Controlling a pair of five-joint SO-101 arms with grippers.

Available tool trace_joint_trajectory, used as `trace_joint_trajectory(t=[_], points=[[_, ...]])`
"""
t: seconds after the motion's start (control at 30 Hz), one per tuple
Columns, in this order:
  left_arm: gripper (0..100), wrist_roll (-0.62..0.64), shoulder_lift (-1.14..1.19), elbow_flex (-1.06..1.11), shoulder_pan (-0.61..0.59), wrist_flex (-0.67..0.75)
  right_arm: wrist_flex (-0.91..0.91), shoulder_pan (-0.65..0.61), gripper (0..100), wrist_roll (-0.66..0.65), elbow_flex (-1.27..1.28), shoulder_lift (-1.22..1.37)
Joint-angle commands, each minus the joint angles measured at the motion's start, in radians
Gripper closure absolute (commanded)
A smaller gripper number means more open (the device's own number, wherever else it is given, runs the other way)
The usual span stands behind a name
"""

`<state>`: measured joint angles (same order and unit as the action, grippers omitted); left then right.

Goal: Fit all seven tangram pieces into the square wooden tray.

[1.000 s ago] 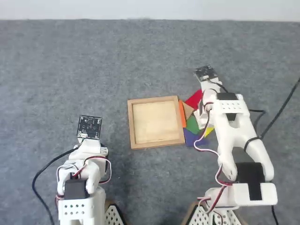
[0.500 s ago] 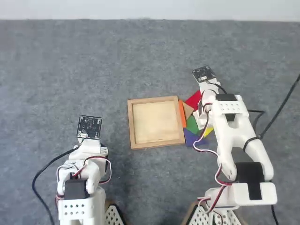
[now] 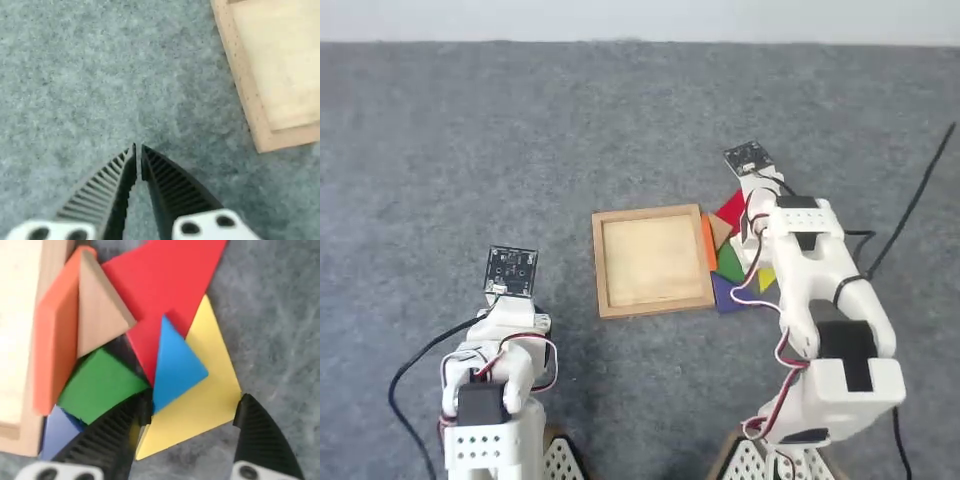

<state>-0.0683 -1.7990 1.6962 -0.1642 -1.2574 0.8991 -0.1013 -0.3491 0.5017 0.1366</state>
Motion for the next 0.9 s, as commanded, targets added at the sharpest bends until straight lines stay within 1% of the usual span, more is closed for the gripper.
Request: trace_joint_trajectory(t=[0.0, 0.23, 0.4, 0.57, 0.7, 0.87], points=[[98, 0.000, -0.017, -0.012, 0.002, -0.003, 0.004, 0.002, 71.7, -0.035, -0.044, 0.018], [98, 0.000, -0.017, -0.012, 0.002, -0.003, 0.025, 0.005, 71.7, -0.038, -0.041, 0.019], [98, 0.000, -0.017, -0.012, 0.002, -0.003, 0.018, 0.048, 71.7, -0.008, -0.040, 0.019], [98, 0.000, -0.017, -0.012, 0.002, -0.003, 0.018, 0.056, 71.7, -0.002, -0.025, 0.013], [98, 0.000, -0.017, -0.012, 0.002, -0.003, 0.019, 0.056, 71.7, 0.066, -0.021, 0.012], [98, 0.000, -0.017, -0.012, 0.002, -0.003, 0.036, 0.058, 71.7, 0.041, -0.020, 0.012]])
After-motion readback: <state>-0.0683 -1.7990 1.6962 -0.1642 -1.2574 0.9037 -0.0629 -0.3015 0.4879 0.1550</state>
